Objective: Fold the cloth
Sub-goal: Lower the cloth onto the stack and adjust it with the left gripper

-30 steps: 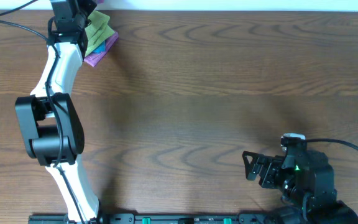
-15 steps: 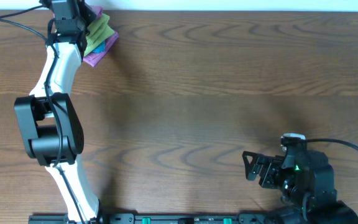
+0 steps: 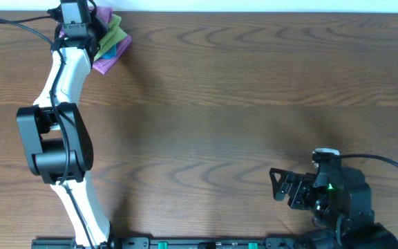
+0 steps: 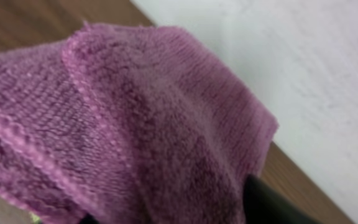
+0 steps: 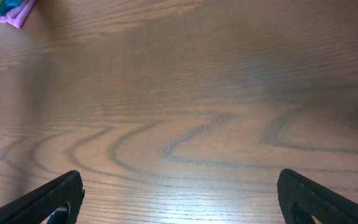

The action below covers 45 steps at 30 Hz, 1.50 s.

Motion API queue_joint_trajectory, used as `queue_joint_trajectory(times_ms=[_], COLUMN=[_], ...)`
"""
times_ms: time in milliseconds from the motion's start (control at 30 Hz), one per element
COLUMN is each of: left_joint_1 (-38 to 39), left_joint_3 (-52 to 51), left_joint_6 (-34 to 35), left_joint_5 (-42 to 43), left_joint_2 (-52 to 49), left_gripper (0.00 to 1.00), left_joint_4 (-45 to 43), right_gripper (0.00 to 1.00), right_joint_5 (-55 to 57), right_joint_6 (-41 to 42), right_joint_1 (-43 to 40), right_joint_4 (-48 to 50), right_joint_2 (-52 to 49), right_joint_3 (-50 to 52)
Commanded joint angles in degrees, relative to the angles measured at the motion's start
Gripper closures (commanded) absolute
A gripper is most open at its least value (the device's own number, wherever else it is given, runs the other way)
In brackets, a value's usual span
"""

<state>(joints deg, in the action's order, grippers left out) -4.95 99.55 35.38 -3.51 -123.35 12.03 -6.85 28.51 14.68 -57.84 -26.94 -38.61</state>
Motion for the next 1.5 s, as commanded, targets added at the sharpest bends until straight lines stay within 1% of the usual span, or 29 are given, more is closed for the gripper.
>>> queue_joint_trajectory(times_ms=[0,67,167,200,267,400,733,1133,1233,1400,1467], left_joint_1=[-0.8,-1.0,-1.4,-1.4,-1.5,-1.5,-1.6,-3.7,-4.2,-5.4,-5.7], left_joint_3=[1.5,1.5,1.5,1.5,1.5,1.5,1.5,1.5,1.5,1.5,1.5], left_joint_6=[-0.7,-0.7,-0.7,-0.7,-0.7,-0.7,-0.7,-0.7,-0.8,-5.1,-5.6], left_joint_5=[-1.4,-1.4,-1.4,-1.4,-1.4,-1.4,-1.4,-1.6,-1.4,-1.6,-1.6], left_joint_2=[-1.0,-1.0,-1.0,-1.0,-1.0,-1.0,-1.0,-1.0,0.8,7.6,9.9], left_gripper=[0.21,0.1,0.03,0.02,0.02,0.05,0.05,0.04,0.03,0.04,0.05], left_joint_4=[1.5,2.8,4.8,5.8,7.5,10.2,11.4,16.1,17.7,19.1,19.3], right_gripper=[0.01,0.01,0.01,0.01,0.01,0.01,0.01,0.01,0.01,0.01,0.01], right_joint_5=[-0.2,-0.2,-0.2,-0.2,-0.2,-0.2,-0.2,-0.2,-0.2,-0.2,-0.2], right_joint_6=[0.8,0.8,0.8,0.8,0.8,0.8,0.8,0.8,0.8,0.8,0.8], right_joint_1=[-0.5,-0.5,-0.5,-0.5,-0.5,-0.5,-0.5,-0.5,-0.5,-0.5,-0.4], right_joint_4=[-0.1,-0.1,-0.1,-0.1,-0.1,-0.1,-0.1,-0.1,-0.1,-0.1,-0.1], right_joint_2=[0.3,0.3,0.3,0.3,0.3,0.3,0.3,0.3,0.3,0.3,0.3], right_joint_3=[0.3,0.3,0.3,0.3,0.3,0.3,0.3,0.3,0.3,0.3,0.3])
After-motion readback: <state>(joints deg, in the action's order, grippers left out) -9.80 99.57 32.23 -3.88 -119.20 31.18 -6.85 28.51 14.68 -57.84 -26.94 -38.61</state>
